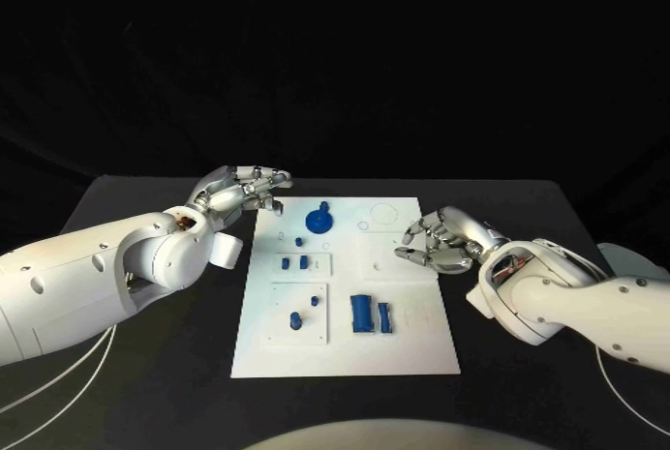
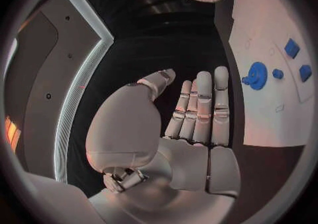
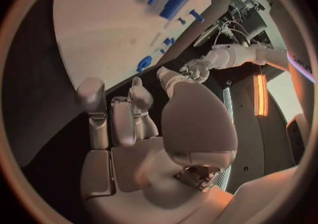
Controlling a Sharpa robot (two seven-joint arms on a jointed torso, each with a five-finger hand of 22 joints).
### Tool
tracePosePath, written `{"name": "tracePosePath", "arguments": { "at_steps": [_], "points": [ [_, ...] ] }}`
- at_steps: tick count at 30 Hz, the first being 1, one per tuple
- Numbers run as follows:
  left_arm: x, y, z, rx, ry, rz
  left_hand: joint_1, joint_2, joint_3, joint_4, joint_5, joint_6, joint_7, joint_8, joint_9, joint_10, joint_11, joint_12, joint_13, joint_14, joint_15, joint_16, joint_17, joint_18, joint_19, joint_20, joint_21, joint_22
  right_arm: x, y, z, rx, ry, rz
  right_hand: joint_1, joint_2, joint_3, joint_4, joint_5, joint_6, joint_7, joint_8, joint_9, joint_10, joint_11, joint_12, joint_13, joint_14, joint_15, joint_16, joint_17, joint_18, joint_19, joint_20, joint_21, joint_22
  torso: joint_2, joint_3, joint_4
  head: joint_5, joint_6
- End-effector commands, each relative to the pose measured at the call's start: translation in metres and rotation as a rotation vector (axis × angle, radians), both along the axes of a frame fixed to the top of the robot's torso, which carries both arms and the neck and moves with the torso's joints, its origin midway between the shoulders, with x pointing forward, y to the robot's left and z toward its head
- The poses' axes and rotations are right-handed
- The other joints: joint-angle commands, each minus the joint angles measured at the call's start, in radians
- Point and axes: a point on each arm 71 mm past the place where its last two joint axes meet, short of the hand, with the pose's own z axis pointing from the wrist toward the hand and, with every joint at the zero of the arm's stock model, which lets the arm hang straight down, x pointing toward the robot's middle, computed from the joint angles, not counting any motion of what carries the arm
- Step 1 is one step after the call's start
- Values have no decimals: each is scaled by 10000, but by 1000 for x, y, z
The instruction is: Assemble the parts on the task board
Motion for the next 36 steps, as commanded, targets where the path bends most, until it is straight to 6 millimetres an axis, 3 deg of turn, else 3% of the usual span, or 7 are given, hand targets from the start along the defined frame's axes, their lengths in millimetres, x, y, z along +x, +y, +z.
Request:
{"name": "tracePosePath", "arguments": {
  "at_steps": [1,17,18,22,23,25,36],
  "points": [
    [5,1,-3,-155,-173,726,-105,-1,-65,104,-326,-77,46,71,-43,44,-9,105,-10,-322,31,-144,-104,97,-232,6,-175,-106,24,-11,-1,2925,305,-461,273,3,369,-302,114,-232,216,-106,-113,-1167,173,-1910,-1452,-1226,146,-2242,-2469,256,-1193,219,-2431,-908,-217,-39,9,-117,453],
    [39,4,-26,132,-893,2613,303,8,-719,698,-424,-703,126,-223,-697,55,155,-1463,-287,-2926,1093,-7186,-2890,16,-3295,1025,-3817,-4759,114,-26,-16,6324,-280,-866,-102,277,1712,-2146,578,-724,1219,-1003,-1839,-2315,1529,-7552,-8602,-4868,1830,-9768,-6606,313,-3216,1841,-7059,-6220,-638,103,-26,-91,1408],
    [36,0,-28,332,-394,1985,-3641,1712,-4563,-473,-2657,-8972,-1801,-2227,-3371,-9221,-1394,-3077,-916,-10015,-670,-11335,-4111,-1698,-10194,-1726,-4428,-11549,110,-31,-17,4775,-265,-1426,-3661,2301,-3571,-2591,-1478,-9654,-990,-2279,-6151,-5361,-229,-8303,-11094,-14024,427,-12523,-10783,-1507,-12175,-648,-7695,-12786,-565,28,-8,-152,1275],
    [33,-2,-28,324,-405,2100,-4788,1712,-4563,-473,-2657,-8972,-1801,-2227,-3371,-9221,-1394,-3077,-916,-10015,-670,-11335,-4111,-1698,-10194,-1726,-4428,-11549,107,-26,-17,5081,-267,-1483,-4790,2301,-3571,-2591,-1478,-9654,-990,-2279,-6151,-12378,-229,-8303,-11094,-14024,427,-12523,-10783,-1507,-12175,-648,-7695,-12786,-684,75,-25,-54,1368],
    [31,-3,-28,321,-409,2151,-5097,1712,-4563,-473,-2657,-8972,-1801,-2227,-3371,-9221,-1394,-3077,-916,-10015,-670,-11335,-4111,-1698,-10194,-1726,-4428,-11549,105,-23,-17,5216,-267,-1509,-11994,2301,-3571,-2591,-1478,-9654,-990,-2279,-6151,-12378,-229,-8303,-11094,-14024,427,-12523,-10783,-1507,-12175,-648,-7695,-12786,-737,96,-33,-11,1409],
    [27,-5,-29,313,-423,2319,-12605,1712,-4563,-473,-2657,-8972,-1801,-2227,-3371,-9221,-1394,-3077,-916,-10015,-670,-11335,-4111,-1698,-10194,-1726,-4428,-11549,100,-16,-17,5652,-259,-1603,-11994,2301,-3571,-2591,-1478,-9654,-990,-2279,-6151,-12378,-229,-8303,-11094,-14024,427,-12523,-10783,-1507,-12175,-648,-7695,-12786,-911,165,-58,133,1544],
    [-14,-24,-27,373,-485,3631,-12605,1712,-4563,-473,-2657,-8972,-1801,-2227,-3371,-9221,-1394,-3077,-916,-10015,-670,-11335,-4111,-1698,-10194,-1726,-4428,-11549,58,31,-7,8429,102,-2513,-11994,2301,-3571,-2591,-1478,-9654,-990,-2279,-6151,-12378,-229,-8303,-11094,-14024,427,-12523,-10783,-1507,-12175,-648,-7695,-12786,-1287,314,-113,443,1837]
  ]
}}
